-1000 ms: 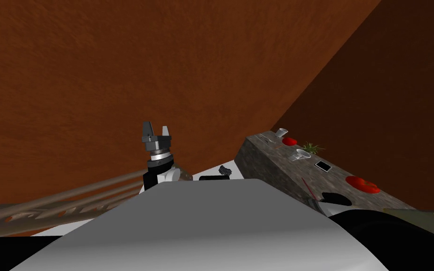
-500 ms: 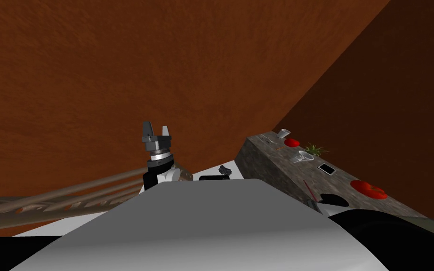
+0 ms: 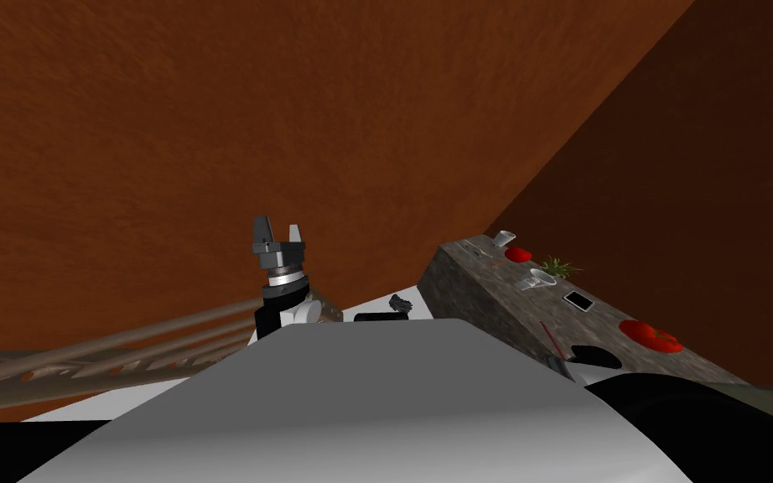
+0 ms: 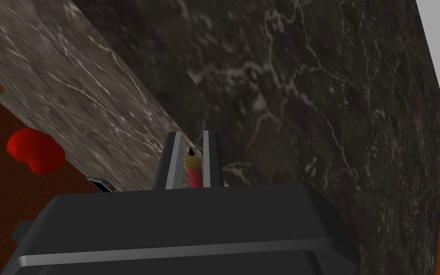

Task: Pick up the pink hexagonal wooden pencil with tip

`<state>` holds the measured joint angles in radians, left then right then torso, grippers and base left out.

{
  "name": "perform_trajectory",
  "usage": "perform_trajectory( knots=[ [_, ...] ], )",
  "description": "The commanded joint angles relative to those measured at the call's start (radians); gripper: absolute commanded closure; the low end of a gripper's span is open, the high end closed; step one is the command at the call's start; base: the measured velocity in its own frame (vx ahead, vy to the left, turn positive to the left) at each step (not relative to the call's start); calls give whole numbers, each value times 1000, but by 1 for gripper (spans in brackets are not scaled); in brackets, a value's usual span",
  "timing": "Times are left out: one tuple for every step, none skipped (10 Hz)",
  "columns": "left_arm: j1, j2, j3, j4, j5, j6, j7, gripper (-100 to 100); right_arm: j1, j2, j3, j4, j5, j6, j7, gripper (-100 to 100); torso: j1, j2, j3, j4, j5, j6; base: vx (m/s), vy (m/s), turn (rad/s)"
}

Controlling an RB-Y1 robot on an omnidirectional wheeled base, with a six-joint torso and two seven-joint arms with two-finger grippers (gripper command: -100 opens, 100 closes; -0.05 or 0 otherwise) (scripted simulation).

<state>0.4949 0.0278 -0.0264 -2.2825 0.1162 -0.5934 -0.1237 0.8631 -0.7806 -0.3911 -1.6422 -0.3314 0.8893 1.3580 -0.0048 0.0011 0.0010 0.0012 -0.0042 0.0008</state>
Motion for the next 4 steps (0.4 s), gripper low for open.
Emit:
perform_trajectory(
  knots=[
    [0,0,0,0,0,0,0,0,0,0,0,0,0,0,0,0,0,0,0,0,0,0,0,0,0],
    [0,0,0,0,0,0,0,0,13,-6,-18,-34,-18,19,11,100,0,0,0,0,0,0,25,28,-105],
    [0,0,0,0,0,0,0,0,8,-2,-9,-19,-8,7,5,100,2,-1,0,0,1,1,15,21,-35],
    [0,0,0,0,0,0,0,0,10,-2,-11,-22,-9,9,6,0,2,-1,0,0,0,0,0,0,0]
  ],
)
